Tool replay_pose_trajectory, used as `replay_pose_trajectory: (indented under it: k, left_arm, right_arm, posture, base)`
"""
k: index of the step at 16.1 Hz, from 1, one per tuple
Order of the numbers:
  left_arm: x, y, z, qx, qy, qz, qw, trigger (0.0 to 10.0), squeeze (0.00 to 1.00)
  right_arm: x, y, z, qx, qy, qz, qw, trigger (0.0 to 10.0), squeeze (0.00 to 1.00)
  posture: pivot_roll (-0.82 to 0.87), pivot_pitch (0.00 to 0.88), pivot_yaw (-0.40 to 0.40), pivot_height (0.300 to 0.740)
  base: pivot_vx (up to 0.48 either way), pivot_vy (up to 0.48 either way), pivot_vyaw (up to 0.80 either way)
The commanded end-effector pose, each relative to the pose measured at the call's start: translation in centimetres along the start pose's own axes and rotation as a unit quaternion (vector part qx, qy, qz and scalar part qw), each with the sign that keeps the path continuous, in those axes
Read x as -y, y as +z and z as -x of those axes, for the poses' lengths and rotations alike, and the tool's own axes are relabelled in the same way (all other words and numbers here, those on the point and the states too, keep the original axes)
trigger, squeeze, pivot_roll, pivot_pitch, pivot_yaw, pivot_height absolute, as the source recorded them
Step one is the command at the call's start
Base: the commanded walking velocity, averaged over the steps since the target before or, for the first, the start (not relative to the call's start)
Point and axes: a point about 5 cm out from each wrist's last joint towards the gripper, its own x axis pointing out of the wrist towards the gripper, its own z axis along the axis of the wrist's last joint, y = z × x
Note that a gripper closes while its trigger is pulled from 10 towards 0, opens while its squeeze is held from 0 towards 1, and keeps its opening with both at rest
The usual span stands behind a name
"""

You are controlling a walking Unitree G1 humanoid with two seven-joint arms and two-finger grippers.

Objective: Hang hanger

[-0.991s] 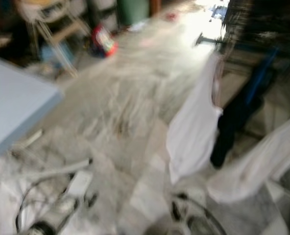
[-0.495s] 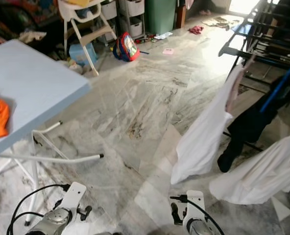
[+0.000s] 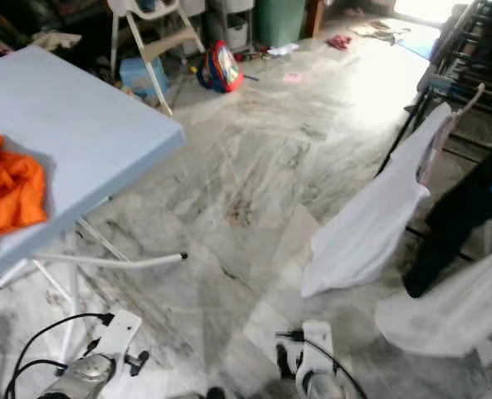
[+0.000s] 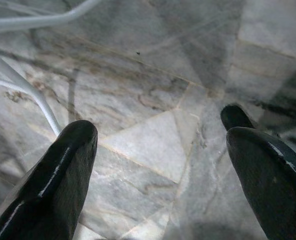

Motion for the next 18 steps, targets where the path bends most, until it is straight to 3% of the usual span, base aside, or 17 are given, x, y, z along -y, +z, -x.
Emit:
replay_pose_trajectory:
  k: [1,6,11,18]
  left_arm:
    - [0.3,-0.7,0.1,-0.012,-0.006,-0.002,1.0,10.0,0.0]
    - [0.2,0.1,0.0,0.003,-0.005,-0.018,1.0,10.0,0.0]
    - [0.4,0.1,0.0,0.002,-0.002,-0.022,1.0,10.0,0.0]
    - [0.8,0.8,-0.2,0.015,0.01,0.031,0.999,10.0,0.0]
  right_arm:
    - [0.7,-0.6,0.2,-0.008,-0.012,-0.009,1.0,10.0,0.0]
    - [0.9,-0.3,0.2,-0.005,-0.018,-0.012,1.0,10.0,0.0]
    - [1.1,-0.2,0.2,-0.006,-0.022,-0.008,1.0,10.0,0.0]
    - [1.8,0.3,0.1,-0.006,-0.026,-0.003,1.0,10.0,0.0]
  posture:
    - [-0.02,0.142,0.093,0.74]
    - [-0.03,0.14,0.093,0.74]
    - [-0.02,0.139,0.084,0.74]
    - [0.0,0.119,0.044,0.74]
  base:
    - [0.0,0.48,0.0]
    - [0.0,0.096,0.0]
    - [0.0,0.0,-0.51]
    - [0.0,0.0,0.0]
